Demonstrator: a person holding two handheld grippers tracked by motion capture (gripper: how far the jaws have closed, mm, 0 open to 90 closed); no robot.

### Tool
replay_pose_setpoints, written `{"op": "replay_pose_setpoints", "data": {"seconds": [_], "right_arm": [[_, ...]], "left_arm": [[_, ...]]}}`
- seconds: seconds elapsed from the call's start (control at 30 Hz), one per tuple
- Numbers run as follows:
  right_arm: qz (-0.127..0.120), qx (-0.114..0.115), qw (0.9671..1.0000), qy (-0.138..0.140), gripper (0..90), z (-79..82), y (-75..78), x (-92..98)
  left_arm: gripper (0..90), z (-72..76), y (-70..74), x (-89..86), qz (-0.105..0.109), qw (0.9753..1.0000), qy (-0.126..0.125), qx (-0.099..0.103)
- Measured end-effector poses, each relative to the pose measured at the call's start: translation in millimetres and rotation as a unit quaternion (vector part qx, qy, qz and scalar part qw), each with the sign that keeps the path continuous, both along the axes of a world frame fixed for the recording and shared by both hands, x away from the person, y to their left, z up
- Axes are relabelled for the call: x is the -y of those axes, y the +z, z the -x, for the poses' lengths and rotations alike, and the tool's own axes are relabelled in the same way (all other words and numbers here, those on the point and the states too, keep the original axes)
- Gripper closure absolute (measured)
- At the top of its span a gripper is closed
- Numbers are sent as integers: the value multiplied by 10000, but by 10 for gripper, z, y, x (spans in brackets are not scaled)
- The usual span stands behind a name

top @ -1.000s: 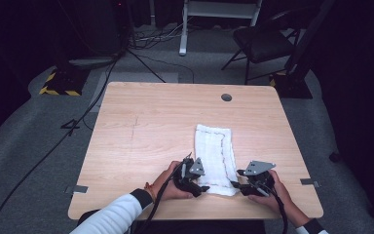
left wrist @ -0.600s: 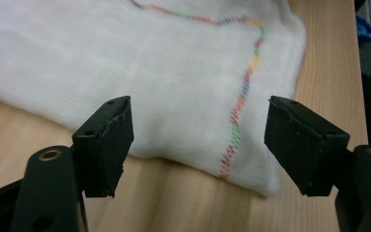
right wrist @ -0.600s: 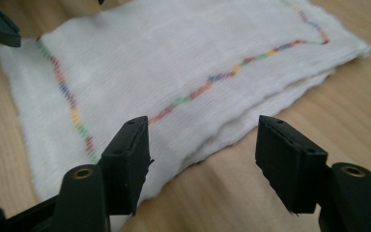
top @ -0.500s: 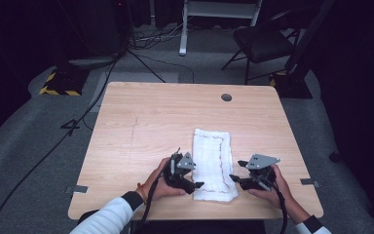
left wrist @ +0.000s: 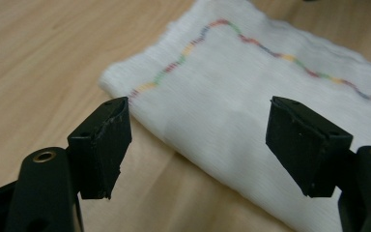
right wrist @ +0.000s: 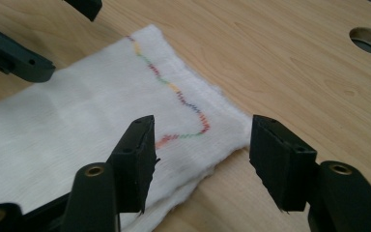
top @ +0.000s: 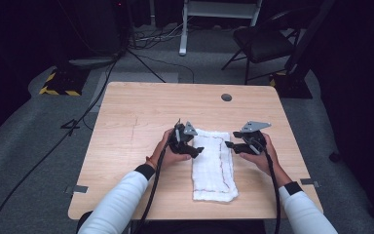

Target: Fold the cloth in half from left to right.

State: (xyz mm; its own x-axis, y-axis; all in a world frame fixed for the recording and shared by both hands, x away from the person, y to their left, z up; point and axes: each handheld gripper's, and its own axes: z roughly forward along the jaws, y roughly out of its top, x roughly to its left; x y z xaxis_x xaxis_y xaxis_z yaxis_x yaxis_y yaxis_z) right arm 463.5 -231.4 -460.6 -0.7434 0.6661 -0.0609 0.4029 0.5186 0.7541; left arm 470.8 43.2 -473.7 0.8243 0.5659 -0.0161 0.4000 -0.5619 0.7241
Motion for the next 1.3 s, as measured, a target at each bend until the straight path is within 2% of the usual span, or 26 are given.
{"op": "replay_pose_setpoints", "data": {"seconds": [0.1,0.13,0.17,0.23,0.27,0.33,0.47,0.57,0.67,0.73,0.77,0.87,0.9,0.93,0.97,1.0,1.1,1.2,1.3], "right_arm": [[55,-120,9999,-93,426,-153,-66,-61],[55,-120,9999,-93,426,-153,-66,-61],[64,-253,9996,-100,422,-236,-123,-104],[192,-273,9994,-131,423,-291,-178,-149],[213,-289,9993,-140,422,-306,-198,-161],[228,-366,9989,-180,420,-355,-253,-176],[192,-477,9984,-216,411,-407,-292,-180],[191,-539,9982,-181,443,-411,-297,-187],[182,-600,9979,-166,462,-418,-294,-188],[182,-614,9979,-109,516,-422,-290,-196],[182,-614,9979,-109,516,-422,-290,-196],[195,-649,9977,-13,612,-419,-279,-210],[195,-649,9977,-13,612,-419,-279,-210],[187,-657,9977,25,667,-417,-277,-220],[187,-657,9977,25,667,-417,-277,-220],[187,-643,9977,40,703,-418,-276,-229],[195,-619,9978,97,769,-421,-276,-242],[250,-564,9980,144,800,-428,-273,-260],[296,-484,9983,143,812,-443,-273,-277]], "left_arm": [[247,-165,-56,33,1,9998,129,-118],[247,-165,-56,33,1,9998,129,-118],[249,-266,-107,71,-85,9996,242,-129],[261,-325,-144,91,-81,9994,292,-179],[267,-352,-160,104,-188,9992,307,-156],[266,-374,-187,133,-213,9992,316,-137],[268,-413,-202,144,-238,9990,286,-240],[278,-431,-229,129,-137,9988,284,-381],[287,-436,-234,121,-103,9989,255,-367],[296,-442,-225,128,-130,9990,176,-381],[327,-442,-225,128,-130,9990,176,-381],[387,-449,-208,135,-129,9990,25,-421],[433,-449,-208,135,-129,9990,25,-421],[469,-456,-201,135,-105,9989,-47,-459],[492,-456,-201,135,-105,9989,-47,-459],[531,-462,-199,133,-94,9988,-95,-466],[633,-486,-192,124,-31,9979,-274,-588],[723,-514,-181,140,-65,9970,-461,-623],[757,-537,-174,147,-105,9969,-481,-611]]}}
